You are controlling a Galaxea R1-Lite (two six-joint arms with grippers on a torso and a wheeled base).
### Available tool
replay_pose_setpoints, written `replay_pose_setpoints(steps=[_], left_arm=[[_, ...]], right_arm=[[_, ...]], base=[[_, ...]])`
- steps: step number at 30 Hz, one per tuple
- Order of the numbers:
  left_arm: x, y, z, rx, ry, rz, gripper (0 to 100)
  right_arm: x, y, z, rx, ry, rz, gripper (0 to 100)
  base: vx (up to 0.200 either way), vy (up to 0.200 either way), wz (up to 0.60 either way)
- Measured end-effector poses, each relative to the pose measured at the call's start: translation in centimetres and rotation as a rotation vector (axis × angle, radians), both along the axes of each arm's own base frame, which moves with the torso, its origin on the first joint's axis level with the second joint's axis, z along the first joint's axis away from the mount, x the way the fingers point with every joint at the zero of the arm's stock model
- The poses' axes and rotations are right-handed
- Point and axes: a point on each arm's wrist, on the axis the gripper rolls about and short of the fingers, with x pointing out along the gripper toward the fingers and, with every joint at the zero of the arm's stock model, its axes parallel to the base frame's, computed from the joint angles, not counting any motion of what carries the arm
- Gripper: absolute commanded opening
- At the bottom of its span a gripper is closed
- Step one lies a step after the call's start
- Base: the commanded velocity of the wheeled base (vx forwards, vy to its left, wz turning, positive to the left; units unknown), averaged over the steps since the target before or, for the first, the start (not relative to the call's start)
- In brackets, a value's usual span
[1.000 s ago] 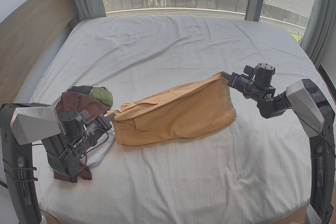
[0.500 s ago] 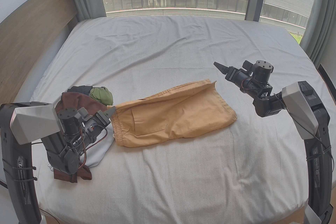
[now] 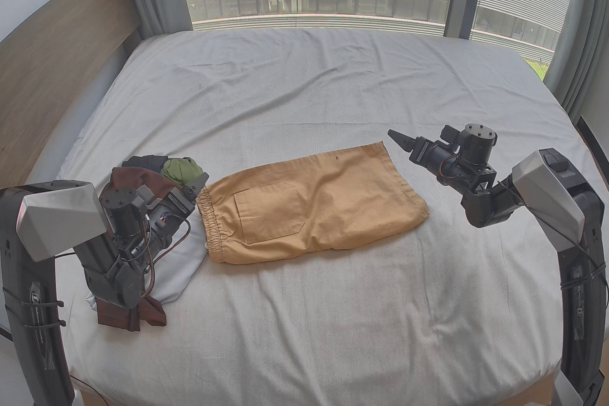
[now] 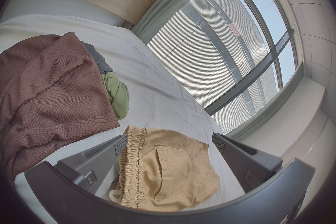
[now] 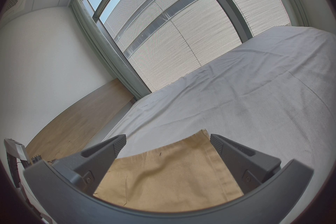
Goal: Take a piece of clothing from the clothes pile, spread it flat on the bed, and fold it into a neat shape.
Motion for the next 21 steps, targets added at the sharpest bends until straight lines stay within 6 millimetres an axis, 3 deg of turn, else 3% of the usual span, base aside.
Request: replay_pose_setpoints(steps=[11,21], left_arm=[[-2.1,-0.7,1.0,0.02,0.019,-0.05,100],[-5.1,-1.4,1.3,0.216,0.009,-0.168,100]], right_arm=[[-4.9,0.5,-2.4,-0.015,0.099,0.029,100],[-8.4,2.3,-4.4,-0.015,0.211,0.084,100]], base=[[0.0,0.0,0.0],[0.0,0.0,0.0]])
